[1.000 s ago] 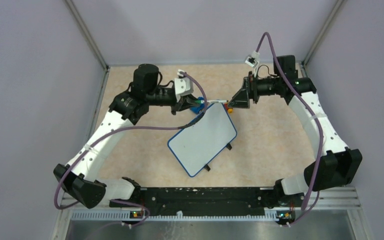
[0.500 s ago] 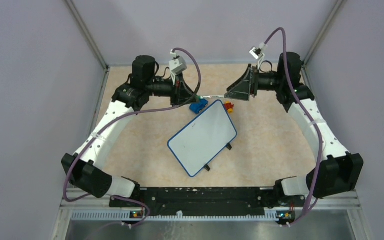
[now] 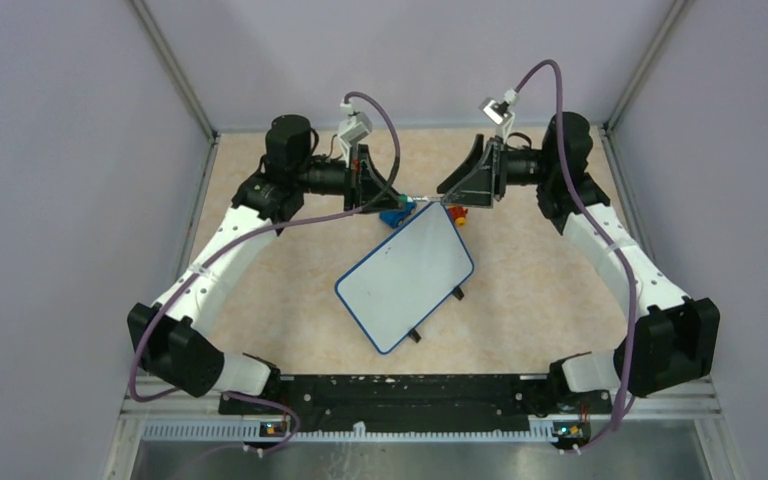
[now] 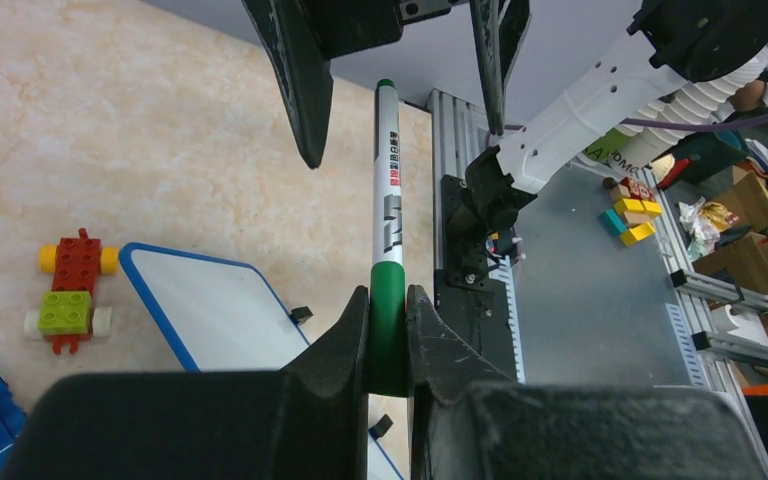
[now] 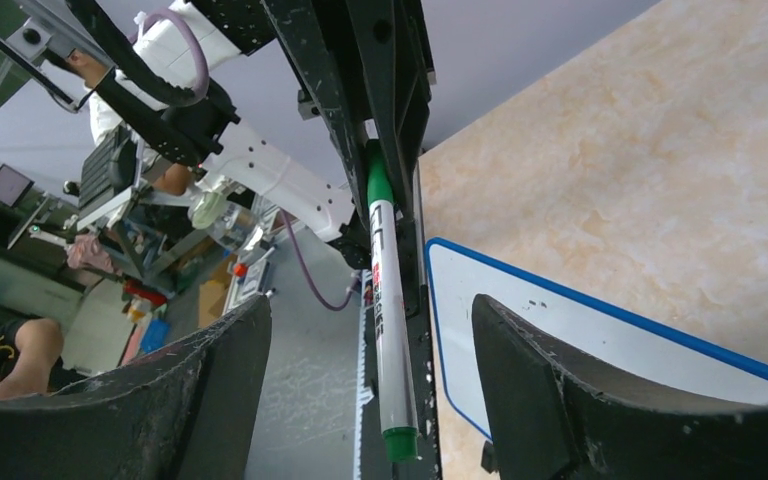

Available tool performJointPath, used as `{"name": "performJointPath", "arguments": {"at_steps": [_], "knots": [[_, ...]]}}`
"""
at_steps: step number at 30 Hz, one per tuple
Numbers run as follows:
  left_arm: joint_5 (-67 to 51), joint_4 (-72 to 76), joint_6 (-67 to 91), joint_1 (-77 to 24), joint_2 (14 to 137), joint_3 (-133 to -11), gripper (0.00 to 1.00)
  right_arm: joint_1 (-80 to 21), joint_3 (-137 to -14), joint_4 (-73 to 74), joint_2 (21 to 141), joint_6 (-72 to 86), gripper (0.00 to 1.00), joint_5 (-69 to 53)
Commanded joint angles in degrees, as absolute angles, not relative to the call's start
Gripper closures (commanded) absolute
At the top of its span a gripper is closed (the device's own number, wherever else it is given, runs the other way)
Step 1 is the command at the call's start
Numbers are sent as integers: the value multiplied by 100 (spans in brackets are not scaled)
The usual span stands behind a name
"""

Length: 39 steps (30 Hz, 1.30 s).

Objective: Write a sentence on the whiteboard
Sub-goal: Open the pen cap from the whiteboard marker.

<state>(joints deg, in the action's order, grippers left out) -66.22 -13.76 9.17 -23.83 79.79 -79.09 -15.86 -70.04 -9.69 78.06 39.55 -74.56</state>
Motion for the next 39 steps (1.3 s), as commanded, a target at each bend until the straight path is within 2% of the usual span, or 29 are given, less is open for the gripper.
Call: {"name": "performJointPath", "arguments": {"at_steps": [1,8,15,26,33,39], "knots": [[-6781,-751,1378,-2321,7974,-8031,100,-1737,-7124,-827,7671,3677,30,-7435],[-6610,-598,1610,-2320,8091,-8005,100,-1889,-7231,-614,7717,3597,45,-7139],[-6573,-493,1734,-2333,8194,-8011,100,-2041,-7369,-450,7824,3544,53,-6979],[-6664,-363,1805,-2424,8295,-7943,100,-2075,-7295,-762,7833,3804,56,-6904],[-6688,-360,1837,-2432,8267,-7909,100,-2074,-7286,-807,7840,3838,55,-6902],[-6705,-268,1906,-2499,8320,-7904,100,-2118,-7296,-817,7848,3858,60,-6886]]}}
